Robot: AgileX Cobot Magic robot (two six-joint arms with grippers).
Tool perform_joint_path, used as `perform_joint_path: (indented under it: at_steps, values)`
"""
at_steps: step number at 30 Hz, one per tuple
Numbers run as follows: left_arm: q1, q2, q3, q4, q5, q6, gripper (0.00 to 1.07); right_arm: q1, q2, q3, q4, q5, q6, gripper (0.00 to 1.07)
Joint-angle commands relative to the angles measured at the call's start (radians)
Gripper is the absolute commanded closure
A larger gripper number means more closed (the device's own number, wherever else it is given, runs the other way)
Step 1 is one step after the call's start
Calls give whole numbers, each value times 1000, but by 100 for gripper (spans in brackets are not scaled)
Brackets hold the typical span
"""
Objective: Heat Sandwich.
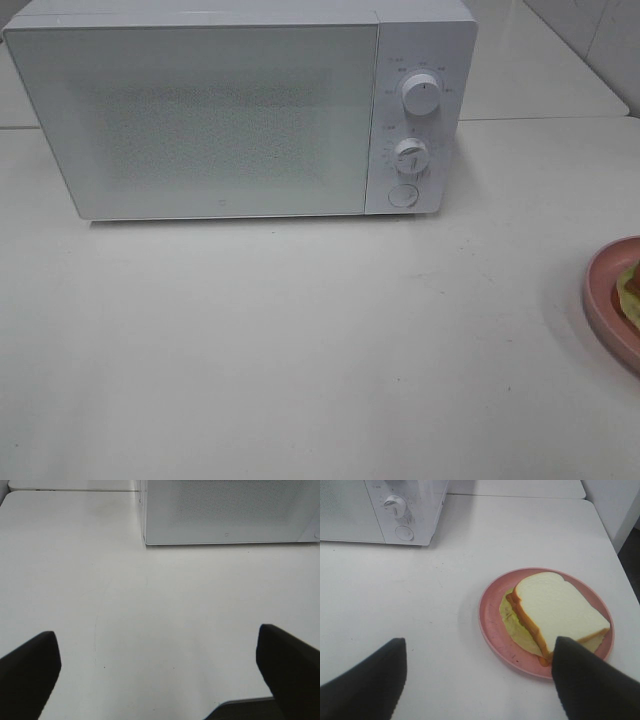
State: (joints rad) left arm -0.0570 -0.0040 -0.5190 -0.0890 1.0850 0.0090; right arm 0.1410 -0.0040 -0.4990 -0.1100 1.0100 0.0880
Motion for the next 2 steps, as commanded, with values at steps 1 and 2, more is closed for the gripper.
perform_joint_path:
  at_steps: [1, 2]
  values:
    - [2, -24, 3, -11, -11, -3, 7, -9, -28, 0, -3, -14, -10, 32]
    - [2, -24, 3, -11, -11, -3, 7, -9, -28, 0, -3, -14, -10, 32]
